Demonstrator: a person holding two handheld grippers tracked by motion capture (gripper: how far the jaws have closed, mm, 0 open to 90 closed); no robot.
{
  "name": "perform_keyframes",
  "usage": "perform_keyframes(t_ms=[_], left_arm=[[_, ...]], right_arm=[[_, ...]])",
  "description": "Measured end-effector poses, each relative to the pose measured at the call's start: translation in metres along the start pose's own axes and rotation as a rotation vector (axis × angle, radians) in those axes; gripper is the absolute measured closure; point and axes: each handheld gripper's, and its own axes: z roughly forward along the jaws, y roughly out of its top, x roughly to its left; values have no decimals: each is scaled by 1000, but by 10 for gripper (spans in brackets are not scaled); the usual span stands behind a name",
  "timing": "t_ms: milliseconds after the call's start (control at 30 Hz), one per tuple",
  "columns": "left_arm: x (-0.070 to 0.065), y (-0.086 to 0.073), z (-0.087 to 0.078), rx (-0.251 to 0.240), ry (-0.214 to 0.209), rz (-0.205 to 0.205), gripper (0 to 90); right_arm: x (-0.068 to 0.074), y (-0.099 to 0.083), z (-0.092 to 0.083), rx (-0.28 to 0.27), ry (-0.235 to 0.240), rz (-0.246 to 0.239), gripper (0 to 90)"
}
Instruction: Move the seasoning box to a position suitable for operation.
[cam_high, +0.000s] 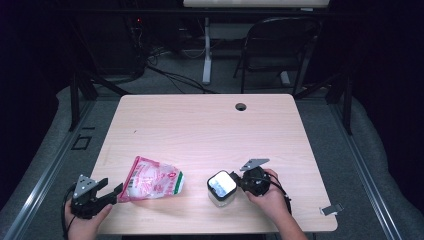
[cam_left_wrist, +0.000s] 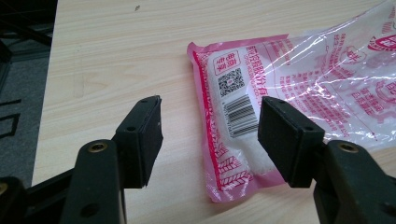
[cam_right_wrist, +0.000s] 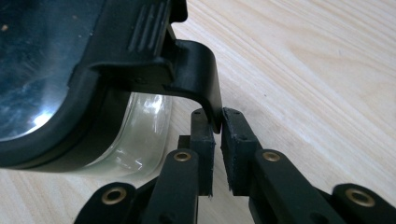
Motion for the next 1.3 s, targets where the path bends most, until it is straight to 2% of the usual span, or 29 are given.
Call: perform_keyframes(t_ms=[100, 167, 200, 333, 367, 400, 500, 567, 667, 733, 800, 867, 967, 1000, 1133, 1200, 1233, 1267, 1300], left_arm=[[-2, -1, -1, 1, -2, 7, 400], [-3, 0, -2, 1, -3, 10, 403], [-3, 0, -2, 1, -2, 13, 403], [-4, 0, -5, -3, -7, 15, 415], [-5, 1, -5, 5, -12, 19, 420], [-5, 1, -5, 5, -12, 19, 431], [-7, 0, -5, 8, -25, 18, 445], [-9, 1, -6, 5, -44, 11, 449], [-10, 3, -7, -3, -49, 10, 451], [-12, 7, -9, -14, -57, 8, 451], [-16, 14, -12, -33, -78, 15, 463], [-19, 17, -13, -35, -82, 13, 477], [-28, 31, -13, -37, -130, 33, 499], [-28, 31, -13, -37, -130, 33, 502], [-47, 49, -7, -14, -195, 54, 517], [-52, 52, -5, -6, -203, 70, 533], [-61, 59, -1, 11, -215, 99, 533], [-61, 59, -1, 11, -215, 99, 533], [-70, 65, 4, 26, -231, 124, 537]], right_arm=[[1, 2, 2, -2, 11, -17, 837], [1, 4, 5, -12, 45, -8, 831], [1, 4, 5, -12, 45, -8, 831], [0, 4, 4, -19, 65, 23, 796], [-2, 4, 1, -13, 104, 67, 727], [-2, 3, -1, -9, 110, 86, 719], [-2, 2, -6, 7, 63, 77, 700], [-1, 2, -11, 21, 48, 79, 680], [-1, 2, -17, 31, 47, 94, 663], [0, 3, -22, 36, 29, 101, 647], [0, 8, -31, 50, 6, 127, 635], [0, 9, -35, 46, 8, 141, 635], [1, 18, -47, 37, 35, 198, 645], [1, 18, -47, 37, 35, 198, 645], [3, 32, -53, 47, 29, 191, 664], [4, 35, -54, 48, 32, 196, 670], [4, 42, -56, 41, 39, 199, 689], [4, 42, -56, 41, 39, 199, 689], [5, 49, -58, 38, 42, 199, 708]])
